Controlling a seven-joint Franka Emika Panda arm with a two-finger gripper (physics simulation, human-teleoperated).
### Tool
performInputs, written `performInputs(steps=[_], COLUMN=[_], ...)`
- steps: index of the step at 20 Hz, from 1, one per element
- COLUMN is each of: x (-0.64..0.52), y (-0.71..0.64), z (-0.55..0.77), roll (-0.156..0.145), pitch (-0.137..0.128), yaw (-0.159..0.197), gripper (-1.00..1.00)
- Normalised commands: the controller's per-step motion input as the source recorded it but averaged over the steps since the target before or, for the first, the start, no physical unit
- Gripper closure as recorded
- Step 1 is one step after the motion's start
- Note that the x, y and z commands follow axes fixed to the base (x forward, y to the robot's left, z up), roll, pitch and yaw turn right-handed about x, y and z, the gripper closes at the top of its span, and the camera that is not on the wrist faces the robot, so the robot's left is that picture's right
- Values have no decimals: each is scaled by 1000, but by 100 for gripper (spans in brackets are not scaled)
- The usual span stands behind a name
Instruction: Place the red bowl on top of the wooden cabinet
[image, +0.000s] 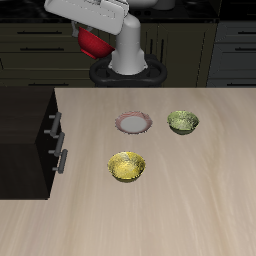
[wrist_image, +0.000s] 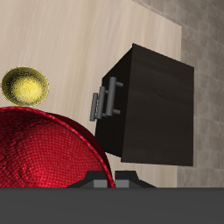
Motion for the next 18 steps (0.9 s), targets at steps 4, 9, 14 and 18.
performInputs(steps=[4, 9, 14, 18], x=[-73, -104, -40, -79], y=[-199, 23, -119, -232], z=[38, 24, -80, -65], roll=[-16, 24, 13, -46], pitch=[11, -56, 33, 15], yaw=[-19, 29, -12, 0], gripper=[100, 100, 100, 100])
